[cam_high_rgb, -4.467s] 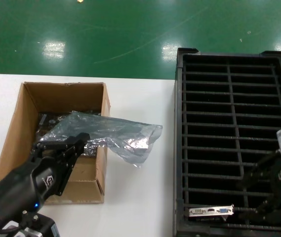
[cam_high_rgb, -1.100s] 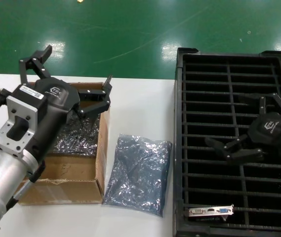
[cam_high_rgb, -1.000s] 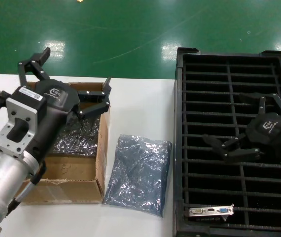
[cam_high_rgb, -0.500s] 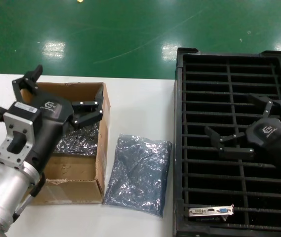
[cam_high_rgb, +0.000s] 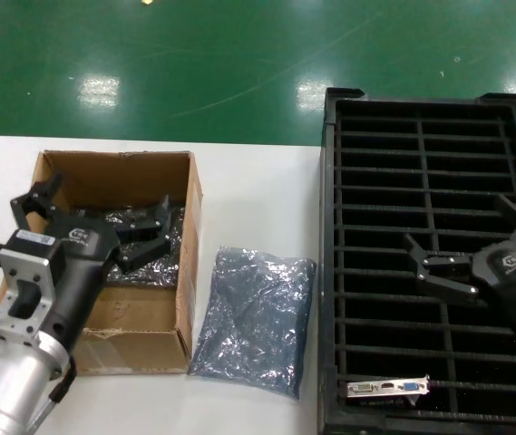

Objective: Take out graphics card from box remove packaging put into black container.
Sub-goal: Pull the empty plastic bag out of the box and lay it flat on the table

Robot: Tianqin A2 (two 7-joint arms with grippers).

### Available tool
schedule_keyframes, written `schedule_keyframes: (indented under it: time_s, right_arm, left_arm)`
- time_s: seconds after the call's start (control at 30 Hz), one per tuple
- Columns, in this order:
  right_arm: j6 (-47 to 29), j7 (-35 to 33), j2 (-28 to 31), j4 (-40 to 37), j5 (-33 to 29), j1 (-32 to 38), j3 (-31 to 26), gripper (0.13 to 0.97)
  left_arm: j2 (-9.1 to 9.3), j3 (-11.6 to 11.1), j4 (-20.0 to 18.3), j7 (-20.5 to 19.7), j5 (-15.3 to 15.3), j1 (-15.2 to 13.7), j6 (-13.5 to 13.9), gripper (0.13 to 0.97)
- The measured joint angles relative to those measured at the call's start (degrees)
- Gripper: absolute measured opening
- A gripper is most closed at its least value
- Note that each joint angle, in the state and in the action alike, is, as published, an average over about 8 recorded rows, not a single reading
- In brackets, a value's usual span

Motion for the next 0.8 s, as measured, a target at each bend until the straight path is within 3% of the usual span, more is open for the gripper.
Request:
schedule_keyframes:
  time_s: [0.57,0.8]
  right_arm:
    - [14.3,-5.9,-7.5,1.4,1.0,-9.8,3.8,0.966]
    - [16.3,-6.7,-8.6,1.6,1.2,-11.1,4.3,0.966]
  left_arm:
    - [9.92,-9.5,5.7,-3.3,7.6,6.7,5.7,0.966]
    - [11.33,-10.8,6.5,-3.7,8.7,7.7,6.6,0.966]
